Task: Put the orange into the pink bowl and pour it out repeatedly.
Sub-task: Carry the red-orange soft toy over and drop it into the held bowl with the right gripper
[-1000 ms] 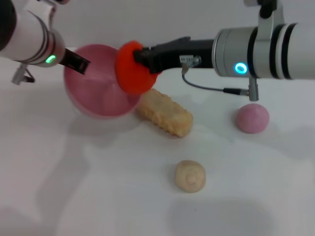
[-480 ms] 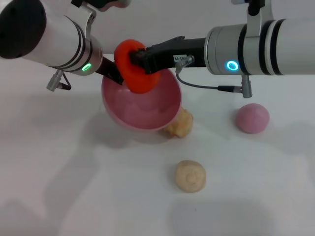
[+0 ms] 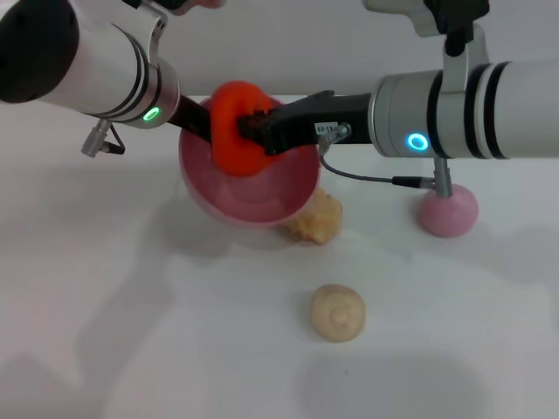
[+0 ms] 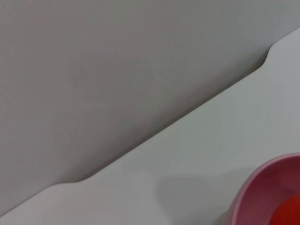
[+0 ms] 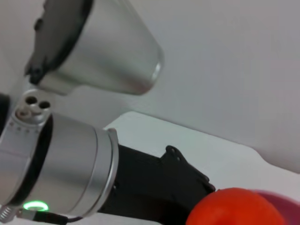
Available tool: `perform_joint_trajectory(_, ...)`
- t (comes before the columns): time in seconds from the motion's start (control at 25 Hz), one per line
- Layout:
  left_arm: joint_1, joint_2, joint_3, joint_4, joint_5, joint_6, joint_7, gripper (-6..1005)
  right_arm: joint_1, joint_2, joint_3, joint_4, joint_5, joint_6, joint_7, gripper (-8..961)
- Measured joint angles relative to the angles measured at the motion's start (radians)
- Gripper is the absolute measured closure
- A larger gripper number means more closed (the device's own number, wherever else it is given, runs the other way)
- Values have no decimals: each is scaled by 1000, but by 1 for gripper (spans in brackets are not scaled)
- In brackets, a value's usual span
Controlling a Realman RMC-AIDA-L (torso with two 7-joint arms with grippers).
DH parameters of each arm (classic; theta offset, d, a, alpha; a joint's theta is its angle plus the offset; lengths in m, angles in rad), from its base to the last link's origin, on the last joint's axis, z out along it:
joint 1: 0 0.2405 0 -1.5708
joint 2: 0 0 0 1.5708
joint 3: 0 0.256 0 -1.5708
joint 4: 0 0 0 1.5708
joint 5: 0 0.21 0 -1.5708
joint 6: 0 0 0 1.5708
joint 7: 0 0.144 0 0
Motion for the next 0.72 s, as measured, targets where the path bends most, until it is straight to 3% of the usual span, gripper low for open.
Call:
perform_joint_trajectory(0.68,0,2,1,-1,-8,6,5,909,-20,-3,11,20,23,-23,-6,763)
perform_joint_trajectory(0.72,1,2,1,-1,-8,6,5,909,-22,-3,10,17,23,-22,-8,717)
